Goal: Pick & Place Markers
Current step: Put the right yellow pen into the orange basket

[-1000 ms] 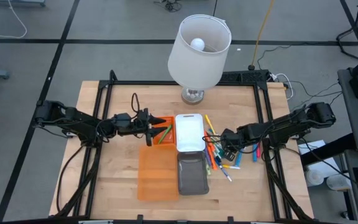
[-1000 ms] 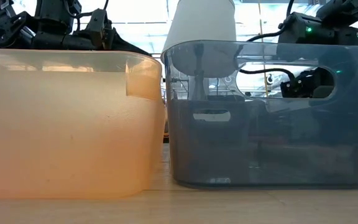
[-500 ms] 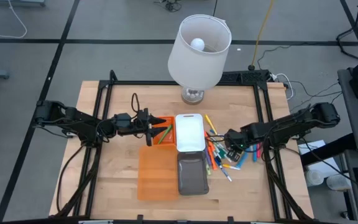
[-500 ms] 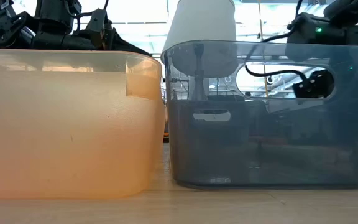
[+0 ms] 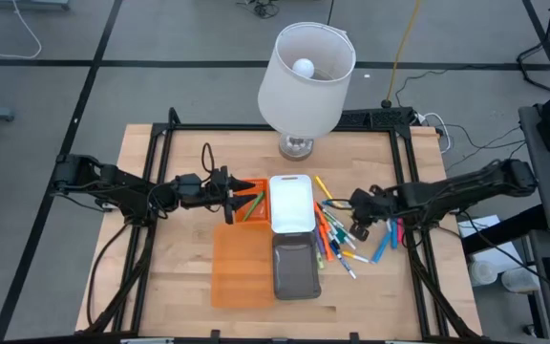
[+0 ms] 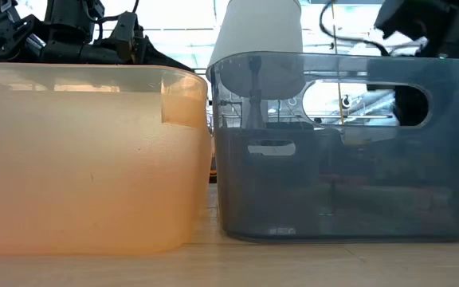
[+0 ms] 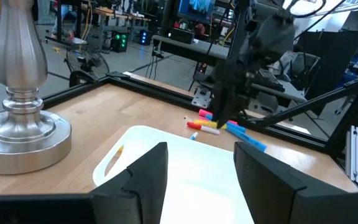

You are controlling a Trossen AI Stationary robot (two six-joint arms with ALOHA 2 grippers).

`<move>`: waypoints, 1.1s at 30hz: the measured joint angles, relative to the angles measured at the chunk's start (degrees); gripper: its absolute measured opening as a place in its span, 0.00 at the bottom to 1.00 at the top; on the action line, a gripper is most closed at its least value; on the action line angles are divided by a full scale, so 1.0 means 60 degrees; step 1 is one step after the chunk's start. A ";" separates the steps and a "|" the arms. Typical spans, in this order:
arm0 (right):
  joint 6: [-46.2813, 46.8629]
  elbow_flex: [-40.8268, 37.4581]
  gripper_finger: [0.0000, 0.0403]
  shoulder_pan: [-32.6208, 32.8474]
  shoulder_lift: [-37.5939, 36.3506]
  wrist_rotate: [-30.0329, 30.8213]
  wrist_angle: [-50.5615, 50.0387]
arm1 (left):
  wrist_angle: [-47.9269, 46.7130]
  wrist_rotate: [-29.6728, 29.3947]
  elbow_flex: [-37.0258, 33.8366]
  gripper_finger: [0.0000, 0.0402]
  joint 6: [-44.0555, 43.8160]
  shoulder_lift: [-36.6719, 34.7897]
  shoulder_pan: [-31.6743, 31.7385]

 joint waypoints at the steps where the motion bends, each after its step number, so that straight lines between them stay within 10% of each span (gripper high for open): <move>1: -0.0287 0.0000 0.05 -0.0004 -0.0024 0.0230 0.0463 | 0.0000 0.0000 0.0000 0.46 0.0000 -0.0003 -0.0002; 13: -0.5180 0.0022 0.05 -0.0015 0.1069 0.0838 0.8199 | 0.0012 -0.0493 0.0597 0.46 0.1018 0.0000 0.0001; 20: -0.6683 0.0029 0.05 -0.0025 0.2411 -0.0358 1.2064 | -0.0033 0.0801 0.1395 0.46 0.2524 0.0173 -0.0341; 33: -0.7114 0.0033 0.05 -0.0047 0.3803 -0.0849 1.4908 | -0.0055 0.0644 0.3273 0.46 0.4007 0.2433 -0.1080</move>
